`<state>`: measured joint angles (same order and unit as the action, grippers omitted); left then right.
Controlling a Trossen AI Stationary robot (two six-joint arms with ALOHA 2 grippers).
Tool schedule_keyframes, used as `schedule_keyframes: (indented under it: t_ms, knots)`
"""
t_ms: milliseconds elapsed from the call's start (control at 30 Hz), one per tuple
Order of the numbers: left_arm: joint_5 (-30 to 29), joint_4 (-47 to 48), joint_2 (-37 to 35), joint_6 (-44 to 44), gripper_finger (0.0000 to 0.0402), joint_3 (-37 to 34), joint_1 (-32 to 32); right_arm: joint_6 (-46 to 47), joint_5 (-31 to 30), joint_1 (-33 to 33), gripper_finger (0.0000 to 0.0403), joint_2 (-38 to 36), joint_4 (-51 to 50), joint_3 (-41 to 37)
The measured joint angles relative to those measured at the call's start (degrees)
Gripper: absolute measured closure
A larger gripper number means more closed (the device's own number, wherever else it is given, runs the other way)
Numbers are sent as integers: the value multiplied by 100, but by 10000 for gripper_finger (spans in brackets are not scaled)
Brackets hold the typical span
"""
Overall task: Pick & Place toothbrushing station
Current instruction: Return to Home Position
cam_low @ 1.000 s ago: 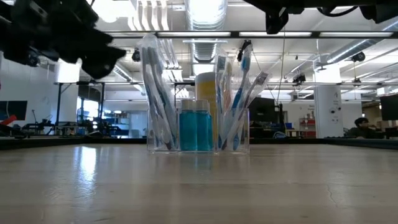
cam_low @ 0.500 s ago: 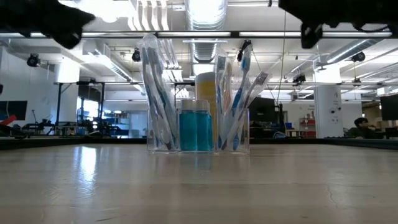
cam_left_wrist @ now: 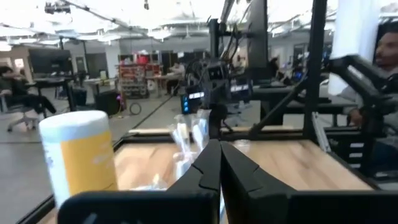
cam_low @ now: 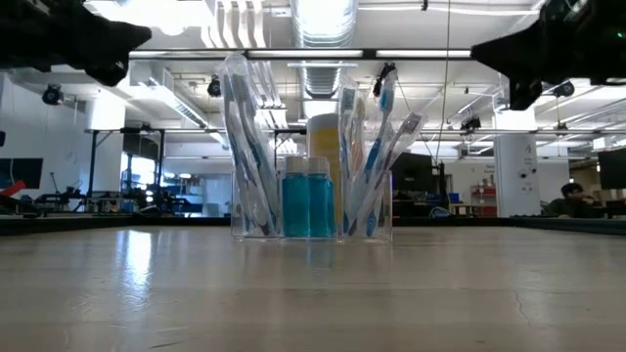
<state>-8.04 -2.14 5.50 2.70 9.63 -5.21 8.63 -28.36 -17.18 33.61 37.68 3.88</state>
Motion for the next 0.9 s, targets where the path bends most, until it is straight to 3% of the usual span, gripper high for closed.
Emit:
schedule_keyframes:
  t_ms: [167, 367, 467, 833, 900]
  knots:
    - [225, -536, -124, -21, 400, -454, 9, -44, -41, -1, 390, -511, -182, -339]
    - [306, -387, -448, -265, 401, -827, 15, -178, -66, -6, 390, -987, -604, -337]
    - [303, -102, -542, -284, 401, -910, 21, -6, -581, -3, 390, -1303, -803, -337]
    - [316, 37, -542, -409, 401, -914, 24, 326, -420, -6, 390, -3294, -3350, -337]
    - [317, 50, -542, -409, 401, -914, 24, 243, -335, -6, 390, -3335, -3288, -328]
